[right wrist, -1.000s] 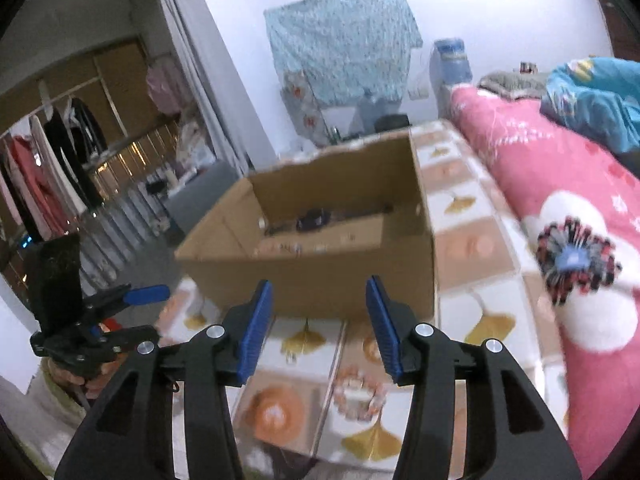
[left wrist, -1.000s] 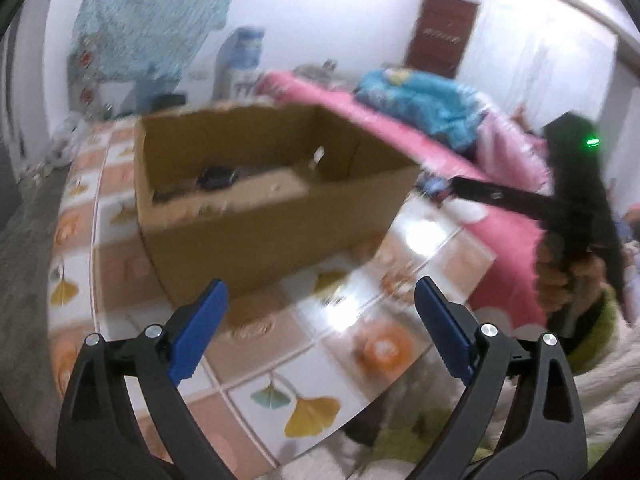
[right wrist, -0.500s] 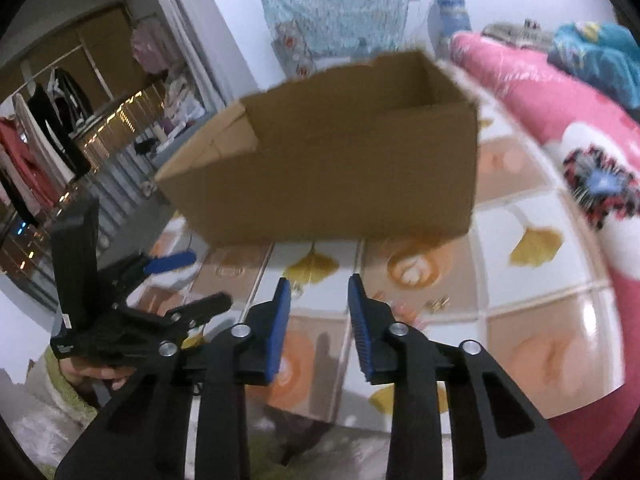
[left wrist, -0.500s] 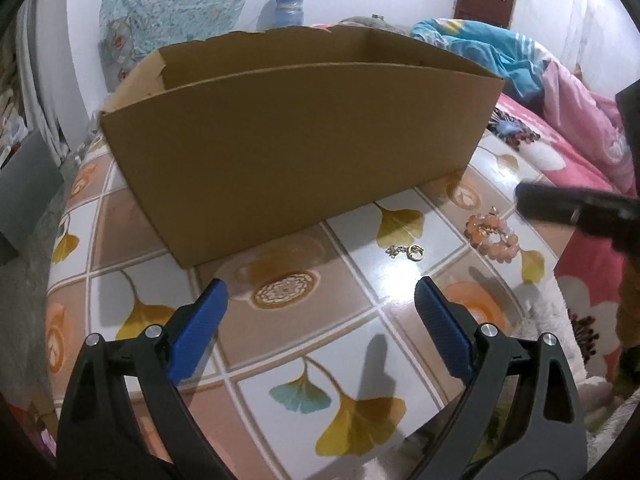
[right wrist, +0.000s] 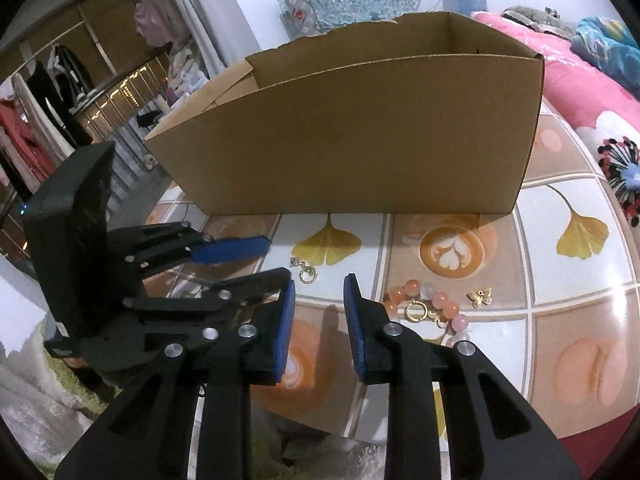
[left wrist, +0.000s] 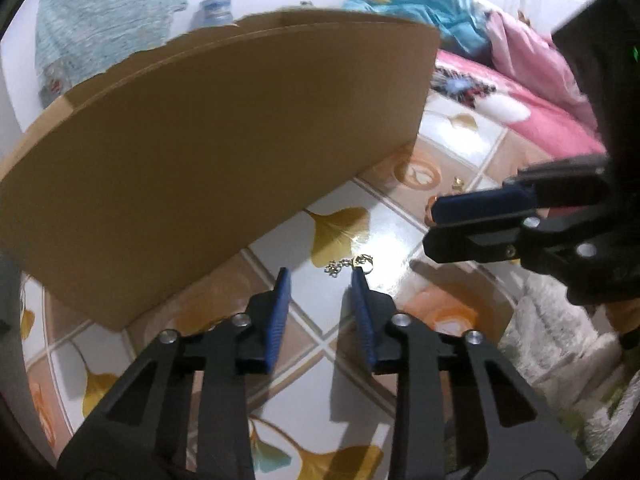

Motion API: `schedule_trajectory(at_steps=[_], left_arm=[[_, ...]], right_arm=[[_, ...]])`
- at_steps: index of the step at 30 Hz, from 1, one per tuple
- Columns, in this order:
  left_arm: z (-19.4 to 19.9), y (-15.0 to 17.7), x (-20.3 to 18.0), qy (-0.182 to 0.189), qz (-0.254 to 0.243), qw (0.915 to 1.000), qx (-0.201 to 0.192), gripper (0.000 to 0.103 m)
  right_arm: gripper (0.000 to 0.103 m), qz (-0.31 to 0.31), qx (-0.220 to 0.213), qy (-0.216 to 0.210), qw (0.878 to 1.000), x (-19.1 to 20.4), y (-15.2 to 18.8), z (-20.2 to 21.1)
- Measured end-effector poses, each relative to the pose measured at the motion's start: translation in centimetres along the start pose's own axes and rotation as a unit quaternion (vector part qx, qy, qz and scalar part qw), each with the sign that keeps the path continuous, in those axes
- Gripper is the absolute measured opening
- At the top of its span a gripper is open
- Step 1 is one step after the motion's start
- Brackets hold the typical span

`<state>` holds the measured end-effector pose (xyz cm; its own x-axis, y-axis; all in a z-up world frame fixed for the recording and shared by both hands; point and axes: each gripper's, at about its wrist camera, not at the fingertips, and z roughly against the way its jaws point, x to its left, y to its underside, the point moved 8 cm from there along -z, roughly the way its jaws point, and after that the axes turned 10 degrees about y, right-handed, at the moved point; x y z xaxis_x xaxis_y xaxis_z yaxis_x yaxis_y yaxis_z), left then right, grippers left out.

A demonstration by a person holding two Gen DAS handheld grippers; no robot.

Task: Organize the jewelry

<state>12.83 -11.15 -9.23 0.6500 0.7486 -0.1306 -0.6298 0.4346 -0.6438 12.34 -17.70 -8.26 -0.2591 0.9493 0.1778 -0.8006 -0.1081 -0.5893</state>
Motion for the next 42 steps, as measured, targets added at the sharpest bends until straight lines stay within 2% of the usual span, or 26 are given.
schedule_trajectory(at_steps=[8, 11, 13, 20, 28, 37, 42], left_arm=[[-0.8, -0.9, -0.4, 0.019, -0.018, 0.9997, 0.002, 0.025], [-1.0, -1.1, -0.7, 0.026, -0.025, 0.9993, 0.003, 0.015], [-0.9, -1.0, -0.8, 0.031, -0.026, 0.9992, 0.004, 0.003], [-0.3, -0.9, -0.3, 0.063, 0.012, 0.9979, -0.008, 0.000], [3.2, -1.1, 1.2, 0.079, 0.067, 0.9932, -0.053, 0.000], [5.7, -0.9, 2.7, 0.065, 0.093, 0.9901, -0.083, 0.000], [5.5, -0.4, 3.7, 0.056, 0.106, 0.9898, -0.077, 0.000]], right_arm=[[0.025, -0.014, 0.008, -0.006, 1.000, -0.6, 0.0, -0.6], [0.025, -0.021, 0.010, -0.008, 1.000, -0.9, 0.1, -0.8], [0.025, -0.024, 0.010, -0.009, 1.000, -1.2, 0.2, -0.9], [0.025, -0.027, 0.007, -0.008, 1.000, -1.7, 0.1, -0.7], [0.025, -0.015, 0.003, -0.006, 1.000, -1.1, -0.2, -0.7], [0.025, 0.017, 0.004, -0.001, 1.000, 0.4, -0.4, -1.0], [0.025, 0.062, 0.006, 0.009, 0.998, 1.9, -0.4, -1.9]])
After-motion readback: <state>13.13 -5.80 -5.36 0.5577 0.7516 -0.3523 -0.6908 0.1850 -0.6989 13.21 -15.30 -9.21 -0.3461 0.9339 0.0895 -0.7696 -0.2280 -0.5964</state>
